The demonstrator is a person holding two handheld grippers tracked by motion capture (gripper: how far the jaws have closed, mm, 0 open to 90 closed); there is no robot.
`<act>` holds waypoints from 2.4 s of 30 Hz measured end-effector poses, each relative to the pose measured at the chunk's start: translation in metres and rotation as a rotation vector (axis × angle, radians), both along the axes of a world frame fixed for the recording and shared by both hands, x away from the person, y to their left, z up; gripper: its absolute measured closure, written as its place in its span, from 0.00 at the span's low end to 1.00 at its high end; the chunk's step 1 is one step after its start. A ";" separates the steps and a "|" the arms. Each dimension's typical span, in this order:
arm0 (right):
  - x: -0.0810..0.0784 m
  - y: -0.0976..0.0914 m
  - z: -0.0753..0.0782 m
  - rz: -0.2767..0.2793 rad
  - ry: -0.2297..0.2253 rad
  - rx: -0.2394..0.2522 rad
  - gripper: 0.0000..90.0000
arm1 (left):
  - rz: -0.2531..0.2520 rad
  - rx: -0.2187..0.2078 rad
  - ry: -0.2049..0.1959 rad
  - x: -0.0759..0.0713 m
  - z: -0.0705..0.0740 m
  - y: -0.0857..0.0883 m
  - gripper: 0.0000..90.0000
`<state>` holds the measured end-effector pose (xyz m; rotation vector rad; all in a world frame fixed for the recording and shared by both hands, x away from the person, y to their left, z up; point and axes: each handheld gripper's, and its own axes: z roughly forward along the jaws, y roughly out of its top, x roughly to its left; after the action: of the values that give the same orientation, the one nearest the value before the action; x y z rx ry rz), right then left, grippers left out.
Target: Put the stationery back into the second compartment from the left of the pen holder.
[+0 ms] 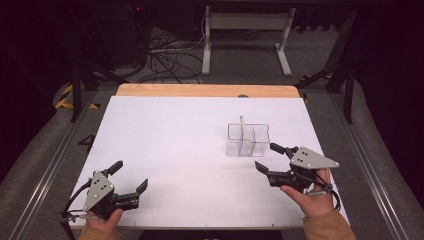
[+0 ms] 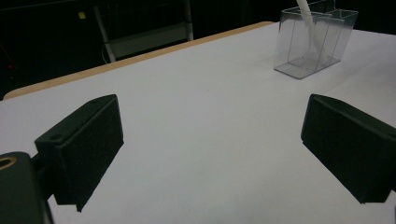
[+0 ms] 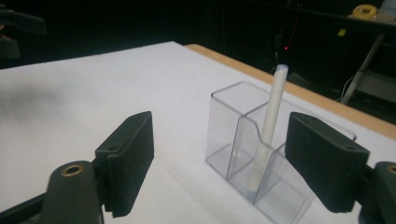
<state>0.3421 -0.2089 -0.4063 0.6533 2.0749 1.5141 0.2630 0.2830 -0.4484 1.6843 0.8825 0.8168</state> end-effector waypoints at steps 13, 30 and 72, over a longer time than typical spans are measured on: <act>-0.005 -0.005 -0.040 0.047 0.073 0.017 0.31 | -0.006 0.007 -0.005 0.000 0.000 -0.001 0.07; -0.014 -0.007 -0.073 0.000 0.134 -0.023 0.33 | -0.026 0.024 -0.006 0.000 0.000 -0.004 0.06; -0.015 -0.011 -0.074 -0.045 0.111 0.004 0.27 | -0.042 0.036 0.017 0.003 -0.004 -0.007 0.06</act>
<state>0.3275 -0.2200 -0.4798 0.7975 2.1240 1.4880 0.2660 0.2759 -0.4526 1.7382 0.8457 0.7953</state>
